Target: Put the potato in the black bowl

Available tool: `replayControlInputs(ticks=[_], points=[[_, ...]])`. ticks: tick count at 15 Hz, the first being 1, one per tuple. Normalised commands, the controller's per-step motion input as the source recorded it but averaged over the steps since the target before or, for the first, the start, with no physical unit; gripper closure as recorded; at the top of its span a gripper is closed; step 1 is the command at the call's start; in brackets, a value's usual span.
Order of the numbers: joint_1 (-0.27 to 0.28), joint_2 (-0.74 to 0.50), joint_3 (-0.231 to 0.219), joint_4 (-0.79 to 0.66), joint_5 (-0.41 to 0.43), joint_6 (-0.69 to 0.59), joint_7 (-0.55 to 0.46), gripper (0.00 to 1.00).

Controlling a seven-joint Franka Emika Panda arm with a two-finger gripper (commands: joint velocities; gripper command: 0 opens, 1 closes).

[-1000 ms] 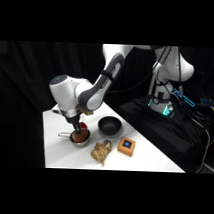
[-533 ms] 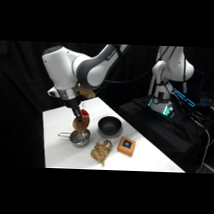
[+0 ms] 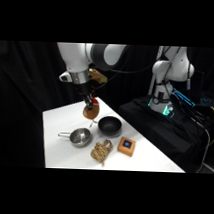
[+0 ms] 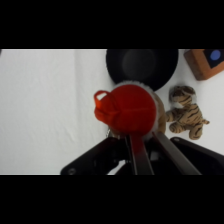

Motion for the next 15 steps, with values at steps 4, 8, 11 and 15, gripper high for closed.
replayControlInputs(ticks=[4,8,11,15], points=[[-0.051,-0.50,0.049,-0.70,-0.028,0.29,-0.02,0.93],[-0.055,-0.26,0.045,-0.52,-0.044,0.49,0.01,0.94],[-0.068,-0.03,0.025,-0.37,-0.065,0.51,-0.01,0.94],[-0.062,0.07,-0.001,-0.20,-0.099,0.36,-0.01,0.62]])
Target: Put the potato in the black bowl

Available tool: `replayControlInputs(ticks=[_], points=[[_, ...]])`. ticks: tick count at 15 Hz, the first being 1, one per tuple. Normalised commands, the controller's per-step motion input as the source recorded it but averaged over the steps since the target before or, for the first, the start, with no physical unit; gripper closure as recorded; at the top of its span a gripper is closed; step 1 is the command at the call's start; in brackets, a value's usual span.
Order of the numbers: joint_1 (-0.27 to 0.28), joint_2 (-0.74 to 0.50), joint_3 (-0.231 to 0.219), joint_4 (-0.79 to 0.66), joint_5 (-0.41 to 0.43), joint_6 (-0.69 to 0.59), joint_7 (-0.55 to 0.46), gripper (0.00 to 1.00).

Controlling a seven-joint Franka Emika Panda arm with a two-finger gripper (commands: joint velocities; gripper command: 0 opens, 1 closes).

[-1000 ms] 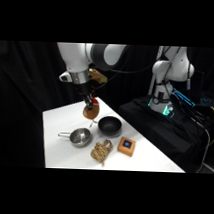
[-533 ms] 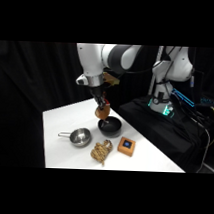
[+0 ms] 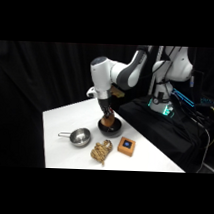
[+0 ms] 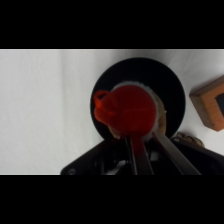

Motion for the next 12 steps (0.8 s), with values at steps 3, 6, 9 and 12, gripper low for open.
replayControlInputs(ticks=[3,6,9,12], points=[[-0.043,0.02,-0.013,-0.08,-0.114,0.22,-0.01,0.47],[-0.048,-0.04,-0.022,-0.02,-0.113,0.12,-0.04,0.23],[-0.036,-0.19,-0.023,-0.02,-0.151,-0.08,-0.06,0.00],[-0.018,-0.42,0.003,-0.02,-0.139,-0.39,-0.08,0.00]])
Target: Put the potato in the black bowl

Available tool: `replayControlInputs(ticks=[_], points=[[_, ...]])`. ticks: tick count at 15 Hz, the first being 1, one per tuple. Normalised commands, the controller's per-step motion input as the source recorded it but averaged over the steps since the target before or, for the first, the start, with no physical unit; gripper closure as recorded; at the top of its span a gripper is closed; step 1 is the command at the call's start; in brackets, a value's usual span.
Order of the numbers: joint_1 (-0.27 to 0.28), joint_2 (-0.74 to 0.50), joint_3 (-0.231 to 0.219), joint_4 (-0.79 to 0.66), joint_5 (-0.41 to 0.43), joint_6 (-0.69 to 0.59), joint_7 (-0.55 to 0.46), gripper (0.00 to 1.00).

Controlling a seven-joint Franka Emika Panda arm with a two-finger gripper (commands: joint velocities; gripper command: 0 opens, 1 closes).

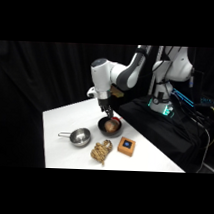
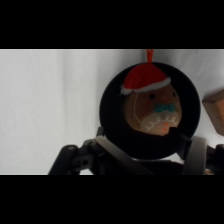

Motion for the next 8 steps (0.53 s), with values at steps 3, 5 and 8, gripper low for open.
replayControlInputs(ticks=[3,5,8], points=[[-0.021,-0.49,0.043,0.05,-0.058,-0.56,-0.13,0.00],[-0.032,-0.42,0.059,0.14,0.041,-0.56,-0.19,0.00],[-0.033,-0.26,0.053,0.20,0.116,-0.41,-0.21,0.00]])
